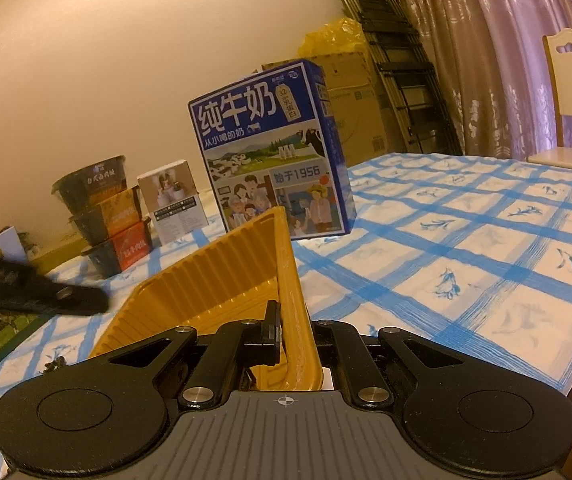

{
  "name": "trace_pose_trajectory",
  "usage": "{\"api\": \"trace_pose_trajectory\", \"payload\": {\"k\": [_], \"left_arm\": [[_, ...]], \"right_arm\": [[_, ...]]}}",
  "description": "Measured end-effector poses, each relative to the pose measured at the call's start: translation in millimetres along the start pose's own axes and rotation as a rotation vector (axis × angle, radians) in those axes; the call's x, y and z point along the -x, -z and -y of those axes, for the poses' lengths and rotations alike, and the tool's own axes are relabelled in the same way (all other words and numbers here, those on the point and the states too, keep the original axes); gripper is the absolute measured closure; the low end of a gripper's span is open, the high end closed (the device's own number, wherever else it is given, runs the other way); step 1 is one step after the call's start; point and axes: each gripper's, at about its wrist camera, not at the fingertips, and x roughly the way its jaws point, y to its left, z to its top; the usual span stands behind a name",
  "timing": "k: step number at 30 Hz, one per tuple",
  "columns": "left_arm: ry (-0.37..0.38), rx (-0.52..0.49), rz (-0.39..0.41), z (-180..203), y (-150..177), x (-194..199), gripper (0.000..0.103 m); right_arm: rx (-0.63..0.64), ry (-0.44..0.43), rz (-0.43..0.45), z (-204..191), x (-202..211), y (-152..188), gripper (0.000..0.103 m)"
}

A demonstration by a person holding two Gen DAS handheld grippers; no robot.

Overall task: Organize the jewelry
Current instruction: 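Lower the left tool onto the long dark bead strand and close it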

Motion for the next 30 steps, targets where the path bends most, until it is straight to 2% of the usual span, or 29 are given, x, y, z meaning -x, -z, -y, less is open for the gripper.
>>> {"api": "trace_pose_trajectory", "payload": {"k": [4,11,15,18,21,23,25,27,30], "left_arm": [[-0.160,-0.021,-0.028,-44.7,17.0,19.9,0.073],[-0.339,0.103,-0.100,-117.3,51.3,41.5,0.068],[-0.366,0.148,-0.147,-133.4,70.3,41.8,0.067],[-0.358,0.157,-0.167,-134.4,77.2,37.6,0.063],[-0.335,0.177,-0.177,-131.9,80.7,32.8,0.057],[-0.333,0.181,-0.175,-126.9,81.3,27.6,0.046],[-0.331,0.193,-0.177,-123.1,81.5,20.9,0.041],[-0.329,0.204,-0.185,-119.9,81.1,11.1,0.040],[-0.365,0.175,-0.181,-113.6,80.8,-2.5,0.040]], "right_arm": [[0.003,0.000,0.003,-0.2,0.2,0.4,0.096],[0.008,0.004,0.003,-1.7,-0.5,1.5,0.096],[0.011,0.007,0.003,-1.7,-0.7,1.7,0.096],[0.011,0.011,0.002,-1.7,-0.5,1.9,0.096],[0.012,0.010,0.001,-1.6,-0.6,2.0,0.096],[0.009,0.009,0.001,-1.4,-0.5,1.9,0.096],[0.011,0.010,0.002,-1.7,-0.5,2.1,0.096],[0.011,0.009,0.002,-1.5,-0.5,2.0,0.096],[0.011,0.010,0.002,-1.7,-0.5,2.0,0.096]]}}
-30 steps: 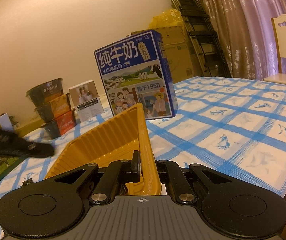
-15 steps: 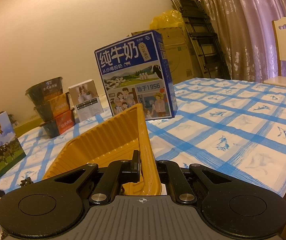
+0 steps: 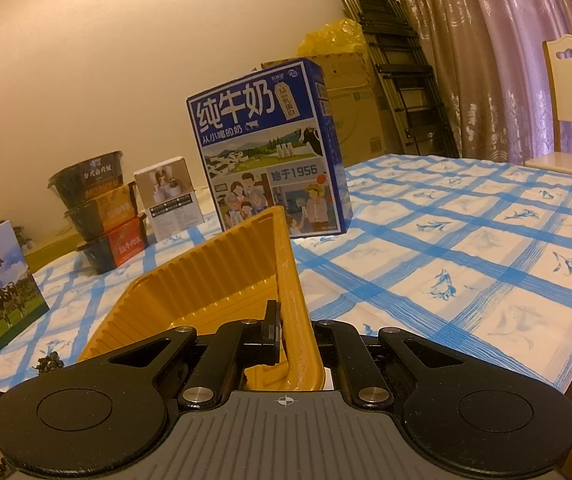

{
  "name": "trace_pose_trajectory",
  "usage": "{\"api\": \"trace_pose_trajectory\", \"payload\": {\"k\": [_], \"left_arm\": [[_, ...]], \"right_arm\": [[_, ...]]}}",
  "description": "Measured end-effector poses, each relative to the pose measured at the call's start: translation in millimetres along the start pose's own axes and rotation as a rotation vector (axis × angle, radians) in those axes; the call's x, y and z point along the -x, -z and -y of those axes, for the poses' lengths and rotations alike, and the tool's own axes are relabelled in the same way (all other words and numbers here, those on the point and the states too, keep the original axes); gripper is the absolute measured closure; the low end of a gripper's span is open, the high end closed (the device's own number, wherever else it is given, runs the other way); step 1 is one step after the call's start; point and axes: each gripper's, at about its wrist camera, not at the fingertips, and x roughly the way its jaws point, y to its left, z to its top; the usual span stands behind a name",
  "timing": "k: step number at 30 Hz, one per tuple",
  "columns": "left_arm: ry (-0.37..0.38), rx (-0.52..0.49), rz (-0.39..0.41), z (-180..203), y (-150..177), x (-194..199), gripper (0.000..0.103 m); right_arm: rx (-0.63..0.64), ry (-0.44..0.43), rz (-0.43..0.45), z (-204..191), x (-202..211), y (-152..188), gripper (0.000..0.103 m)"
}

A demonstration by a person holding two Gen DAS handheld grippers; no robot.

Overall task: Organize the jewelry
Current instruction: 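Lower the left tool onto the long dark bead strand and close it, then lift the dark bead strand with the left tool and carry it over the tray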

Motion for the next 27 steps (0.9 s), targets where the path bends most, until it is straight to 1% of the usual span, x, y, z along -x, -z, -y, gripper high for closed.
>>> {"api": "trace_pose_trajectory", "payload": {"k": [3,4,6,8,9,11,15,17,21,27], "left_arm": [[-0.028,-0.021,0.020,7.1,-2.6,-8.1,0.040],[-0.031,-0.024,0.025,7.1,-3.2,-10.0,0.042],[-0.030,-0.040,0.038,9.2,-5.3,-11.8,0.055],[-0.021,-0.066,0.044,12.4,-7.1,-12.0,0.075],[-0.012,-0.077,0.045,13.7,-7.4,-11.7,0.078],[-0.004,-0.098,0.043,15.6,-8.2,-11.0,0.090],[0.020,-0.109,0.029,11.8,-9.6,-4.9,0.090],[0.026,-0.126,0.037,8.4,-11.5,3.4,0.090],[0.027,-0.155,0.094,0.6,-24.6,31.9,0.090],[0.052,-0.171,0.209,-4.1,-62.7,83.8,0.090]], "right_arm": [[0.001,-0.001,0.000,-0.1,-0.2,0.1,0.096],[0.001,0.000,0.000,-0.1,-0.1,-0.1,0.096],[-0.001,-0.002,0.002,0.1,0.0,0.0,0.096],[0.002,-0.002,0.001,2.0,-0.8,1.5,0.096],[0.001,-0.003,0.000,2.6,-1.1,1.9,0.096],[0.003,-0.002,0.000,2.9,-1.5,2.2,0.096],[0.002,-0.002,-0.002,2.7,-1.6,2.3,0.096],[0.003,-0.002,-0.002,2.8,-2.1,2.3,0.096],[0.010,-0.004,0.001,1.0,-4.0,1.5,0.096],[0.016,-0.014,0.011,-4.2,-7.4,-0.9,0.096]]}}
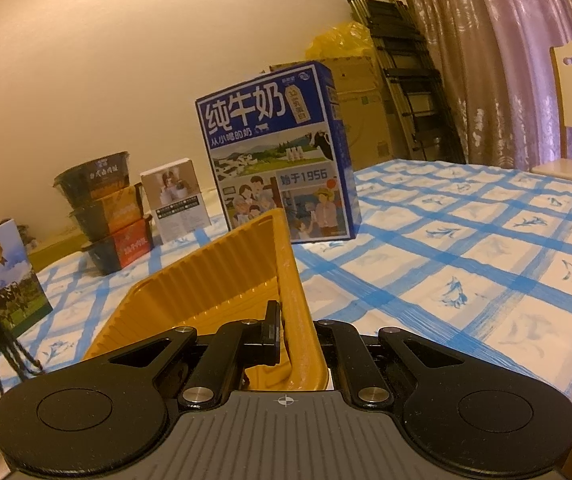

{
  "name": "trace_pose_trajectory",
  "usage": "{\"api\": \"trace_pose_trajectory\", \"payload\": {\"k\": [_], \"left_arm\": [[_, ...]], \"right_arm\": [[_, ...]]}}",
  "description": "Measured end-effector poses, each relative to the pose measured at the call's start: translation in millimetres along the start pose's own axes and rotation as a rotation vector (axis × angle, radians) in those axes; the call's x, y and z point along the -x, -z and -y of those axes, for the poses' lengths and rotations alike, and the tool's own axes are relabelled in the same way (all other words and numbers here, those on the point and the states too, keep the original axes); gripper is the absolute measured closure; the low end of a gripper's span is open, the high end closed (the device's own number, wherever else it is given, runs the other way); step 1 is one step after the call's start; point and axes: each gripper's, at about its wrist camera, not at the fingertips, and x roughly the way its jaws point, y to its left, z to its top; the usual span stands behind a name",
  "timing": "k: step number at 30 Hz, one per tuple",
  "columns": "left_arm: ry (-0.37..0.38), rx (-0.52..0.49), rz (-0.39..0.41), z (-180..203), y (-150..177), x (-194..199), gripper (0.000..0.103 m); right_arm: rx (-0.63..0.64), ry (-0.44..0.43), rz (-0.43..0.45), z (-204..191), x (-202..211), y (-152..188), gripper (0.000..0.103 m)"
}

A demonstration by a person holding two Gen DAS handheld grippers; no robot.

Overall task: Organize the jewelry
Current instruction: 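Lift the dark bead strand with the left tool and carry it over the tray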

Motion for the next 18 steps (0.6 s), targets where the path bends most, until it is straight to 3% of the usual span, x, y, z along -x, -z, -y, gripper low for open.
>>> {"api": "trace_pose_trajectory", "payload": {"k": [10,18], "left_arm": [[0.103,-0.014,0.176,23.2,-65.0,60.1,0.090],[0.255,-0.012,0.197,70.6,-83.7,57.6,0.091]], "right_arm": [[0.007,-0.027,0.011,-15.8,-6.1,-2.0,0.096],[0.008,-0.032,0.002,-19.0,-7.6,-0.4,0.096]]}}
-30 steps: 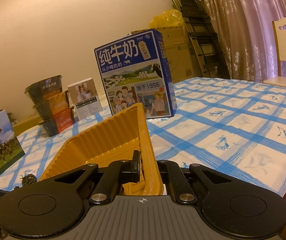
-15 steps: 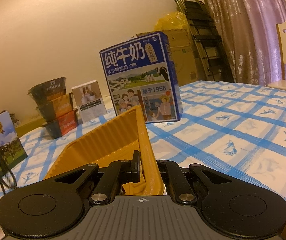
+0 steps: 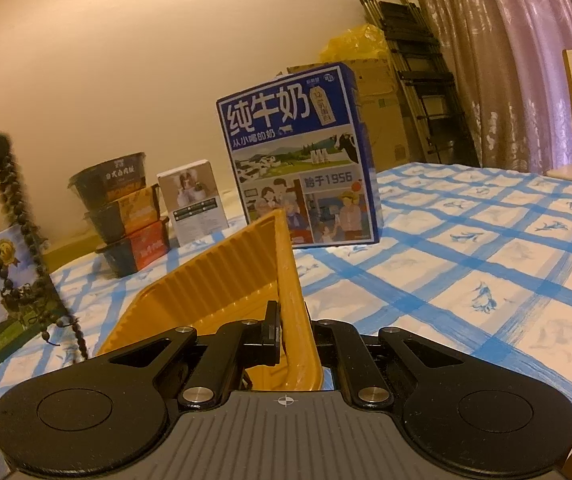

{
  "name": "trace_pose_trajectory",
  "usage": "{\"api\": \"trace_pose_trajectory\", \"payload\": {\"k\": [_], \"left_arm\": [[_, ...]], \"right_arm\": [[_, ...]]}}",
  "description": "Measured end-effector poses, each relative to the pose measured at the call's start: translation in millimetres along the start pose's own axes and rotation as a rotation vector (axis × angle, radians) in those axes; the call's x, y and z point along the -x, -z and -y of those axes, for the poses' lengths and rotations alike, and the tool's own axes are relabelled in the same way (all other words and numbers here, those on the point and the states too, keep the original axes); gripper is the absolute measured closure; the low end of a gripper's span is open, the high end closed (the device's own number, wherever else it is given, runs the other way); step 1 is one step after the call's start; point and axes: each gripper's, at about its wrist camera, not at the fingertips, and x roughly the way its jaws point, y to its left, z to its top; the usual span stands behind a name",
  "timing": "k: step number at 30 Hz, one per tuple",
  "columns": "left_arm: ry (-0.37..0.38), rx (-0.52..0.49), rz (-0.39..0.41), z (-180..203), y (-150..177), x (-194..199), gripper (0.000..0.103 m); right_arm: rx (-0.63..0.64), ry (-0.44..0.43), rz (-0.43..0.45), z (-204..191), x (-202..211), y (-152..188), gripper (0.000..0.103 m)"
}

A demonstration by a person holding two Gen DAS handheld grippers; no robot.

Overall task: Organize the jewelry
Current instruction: 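Lift the dark bead strand with the left tool and carry it over the tray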

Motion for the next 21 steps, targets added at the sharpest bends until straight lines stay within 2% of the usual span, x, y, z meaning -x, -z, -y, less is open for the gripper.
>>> {"api": "trace_pose_trajectory", "payload": {"k": [4,10,18,21], "left_arm": [[0.053,-0.005,0.021,20.0,-8.0,-9.2,0.091],[0.094,-0.016,0.091,39.1,-30.1,-10.4,0.091],[0.115,-0.001,0.138,46.9,-44.5,-8.7,0.091],[0.117,0.006,0.132,47.0,-41.9,-11.0,0.091]], "right_arm": [[-0.008,-0.002,-0.005,1.7,-0.8,0.3,0.096],[-0.015,-0.004,-0.009,3.2,-1.6,0.4,0.096],[-0.018,-0.004,-0.011,3.4,-2.2,0.6,0.096],[-0.018,-0.004,-0.012,3.4,-2.3,0.6,0.096]]}}
